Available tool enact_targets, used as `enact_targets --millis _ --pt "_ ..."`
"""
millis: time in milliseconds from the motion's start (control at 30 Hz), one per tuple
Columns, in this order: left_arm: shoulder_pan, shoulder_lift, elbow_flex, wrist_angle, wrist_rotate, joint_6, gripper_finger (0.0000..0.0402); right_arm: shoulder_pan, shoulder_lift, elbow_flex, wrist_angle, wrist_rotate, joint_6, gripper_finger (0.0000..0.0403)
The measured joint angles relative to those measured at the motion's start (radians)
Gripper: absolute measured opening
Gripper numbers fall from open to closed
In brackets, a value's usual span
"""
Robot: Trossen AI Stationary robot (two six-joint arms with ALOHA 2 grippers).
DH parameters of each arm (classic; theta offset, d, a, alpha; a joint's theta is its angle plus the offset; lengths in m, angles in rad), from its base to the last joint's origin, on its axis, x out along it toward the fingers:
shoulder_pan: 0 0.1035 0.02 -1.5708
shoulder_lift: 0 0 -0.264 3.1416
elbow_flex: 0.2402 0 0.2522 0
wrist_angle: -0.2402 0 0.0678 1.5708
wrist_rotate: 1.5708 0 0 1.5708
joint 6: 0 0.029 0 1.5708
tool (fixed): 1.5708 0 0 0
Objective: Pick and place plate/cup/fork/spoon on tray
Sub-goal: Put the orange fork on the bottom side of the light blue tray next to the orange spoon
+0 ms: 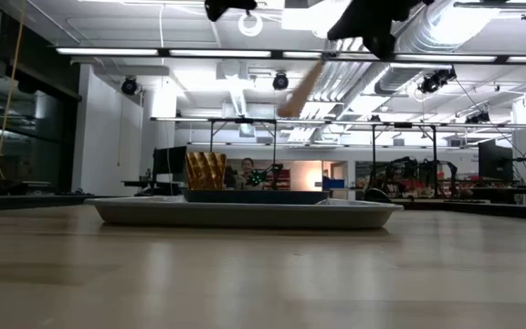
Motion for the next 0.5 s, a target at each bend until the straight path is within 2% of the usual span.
enact_targets --millis 200,267,500 --pt "0.050 -0.084 -0.006 0.013 -0.075 -0.063 0.0134 0.034 -0.012 -0.025 -0.055 0.025 0.035 0.0000" --pt "0.060 -0.120 -0.048 0.091 -0.077 -0.089 0.0134 0.049 -0.022 -0.049 -0.044 0.047 0.058 0.0000" --pt "0.078 -0.304 -0.389 0.493 -0.082 -0.261 0.0133 0.119 -0.155 -0.231 0.136 0.164 0.225 0.0000"
